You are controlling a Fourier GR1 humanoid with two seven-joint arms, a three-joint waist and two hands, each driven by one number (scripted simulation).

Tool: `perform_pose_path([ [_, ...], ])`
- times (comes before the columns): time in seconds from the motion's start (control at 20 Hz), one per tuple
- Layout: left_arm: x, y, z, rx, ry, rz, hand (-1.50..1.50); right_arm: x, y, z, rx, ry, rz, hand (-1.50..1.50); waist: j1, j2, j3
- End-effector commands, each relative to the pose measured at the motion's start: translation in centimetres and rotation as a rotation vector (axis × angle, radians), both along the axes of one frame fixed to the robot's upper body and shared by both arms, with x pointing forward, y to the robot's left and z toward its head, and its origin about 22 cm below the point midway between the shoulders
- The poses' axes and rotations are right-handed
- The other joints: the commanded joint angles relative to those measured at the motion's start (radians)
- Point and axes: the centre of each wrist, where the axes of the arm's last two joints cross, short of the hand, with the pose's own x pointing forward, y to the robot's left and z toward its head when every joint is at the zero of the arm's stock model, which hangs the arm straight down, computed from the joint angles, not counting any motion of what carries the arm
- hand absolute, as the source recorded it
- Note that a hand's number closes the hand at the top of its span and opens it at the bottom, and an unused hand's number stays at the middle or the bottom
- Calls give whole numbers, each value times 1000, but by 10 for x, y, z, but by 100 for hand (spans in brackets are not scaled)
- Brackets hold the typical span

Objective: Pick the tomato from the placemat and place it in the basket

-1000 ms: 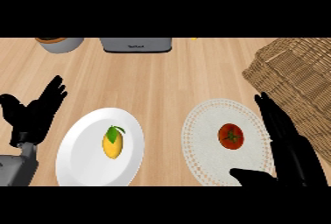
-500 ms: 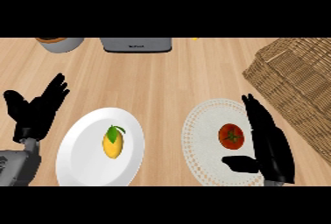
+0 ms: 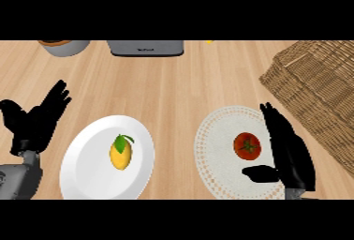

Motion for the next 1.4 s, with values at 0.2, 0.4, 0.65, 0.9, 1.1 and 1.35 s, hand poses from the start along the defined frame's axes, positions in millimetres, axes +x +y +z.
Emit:
perform_pose_path([
  [0.2, 2, -20, 7, -10, 19, -1, 0, -1, -19, 10, 46, 15, 64, -150, -1, 0, 0],
  [0.4, -6, 2, -1, 10, 1, 3, 0, -9, 3, -21, 54, 4, 89, -150, 0, 0, 0],
  [0.65, 3, 12, 11, -12, 1, -5, 0, -23, -10, -20, 12, 15, 64, -150, -2, 0, 0],
  [0.9, 4, -14, -10, -19, 10, -7, 0, -2, -3, -36, -39, 20, 33, -150, -1, 0, 0],
  [1.1, 8, 1, 6, -7, -3, -9, 0, 7, 6, -32, -54, 39, 13, -150, 0, 0, 0],
  [1.35, 14, -21, -3, 0, -14, -7, 0, 18, 11, -55, -185, 91, 96, 150, 1, 2, 0],
])
